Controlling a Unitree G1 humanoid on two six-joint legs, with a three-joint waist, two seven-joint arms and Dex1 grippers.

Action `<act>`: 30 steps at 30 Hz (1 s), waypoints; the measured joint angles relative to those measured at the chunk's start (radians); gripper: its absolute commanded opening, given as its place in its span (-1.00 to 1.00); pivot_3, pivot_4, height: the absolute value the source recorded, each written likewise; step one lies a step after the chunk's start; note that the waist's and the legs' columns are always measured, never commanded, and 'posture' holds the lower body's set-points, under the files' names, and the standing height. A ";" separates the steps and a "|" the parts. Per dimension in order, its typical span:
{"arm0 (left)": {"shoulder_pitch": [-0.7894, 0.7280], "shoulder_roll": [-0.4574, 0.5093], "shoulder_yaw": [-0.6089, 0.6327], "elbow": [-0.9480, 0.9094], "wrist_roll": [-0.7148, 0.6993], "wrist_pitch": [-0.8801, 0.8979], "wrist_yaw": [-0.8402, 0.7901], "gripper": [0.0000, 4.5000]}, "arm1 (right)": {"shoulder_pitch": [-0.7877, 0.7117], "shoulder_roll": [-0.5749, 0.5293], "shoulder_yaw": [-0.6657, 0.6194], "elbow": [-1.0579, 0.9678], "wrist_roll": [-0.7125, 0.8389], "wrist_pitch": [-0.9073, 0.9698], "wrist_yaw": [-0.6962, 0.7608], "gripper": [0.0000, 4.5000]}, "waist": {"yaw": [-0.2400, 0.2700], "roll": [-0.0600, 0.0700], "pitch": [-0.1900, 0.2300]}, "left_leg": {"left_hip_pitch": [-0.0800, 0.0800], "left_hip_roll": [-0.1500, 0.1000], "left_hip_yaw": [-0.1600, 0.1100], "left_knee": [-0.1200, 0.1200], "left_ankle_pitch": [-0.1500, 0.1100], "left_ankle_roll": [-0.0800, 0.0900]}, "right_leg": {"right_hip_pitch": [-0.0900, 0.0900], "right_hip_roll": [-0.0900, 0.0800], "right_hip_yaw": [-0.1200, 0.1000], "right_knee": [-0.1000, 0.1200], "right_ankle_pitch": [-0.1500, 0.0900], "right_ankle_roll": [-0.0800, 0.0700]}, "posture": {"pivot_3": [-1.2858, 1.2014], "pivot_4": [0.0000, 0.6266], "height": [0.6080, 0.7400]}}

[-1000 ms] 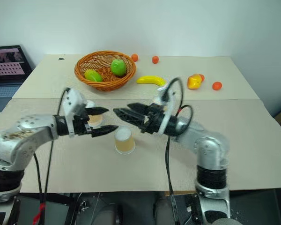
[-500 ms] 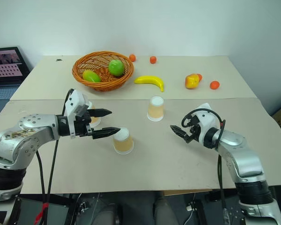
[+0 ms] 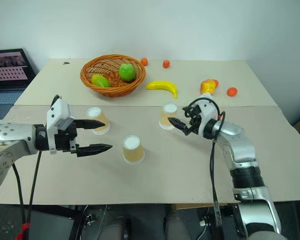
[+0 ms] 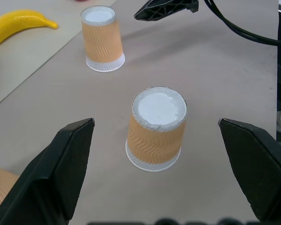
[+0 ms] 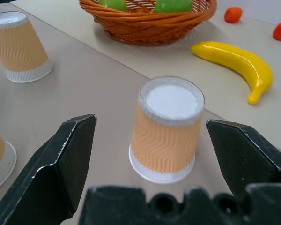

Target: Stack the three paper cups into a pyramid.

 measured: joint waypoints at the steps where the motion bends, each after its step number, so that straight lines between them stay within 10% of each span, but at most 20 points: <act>1: 0.000 -0.001 0.000 -0.005 -0.001 0.001 0.008 1.00 | -0.013 0.003 0.007 0.035 -0.012 -0.020 0.014 0.97 | 0.000 0.000 0.000 | 0.000 0.000 0.000 0.000 0.000 0.000 | 0.000 0.000 0.000 0.000 0.000 0.000 | 0.03 -0.52 0.92; 30: -0.015 -0.052 -0.010 -0.047 -0.039 0.041 0.103 1.00 | -0.286 0.141 0.004 0.602 -0.149 -0.310 0.134 0.97 | -0.014 0.000 0.000 | 0.000 0.000 0.000 0.000 0.000 0.000 | 0.000 0.000 0.000 0.001 0.000 0.000 | 0.03 -0.52 0.92</act>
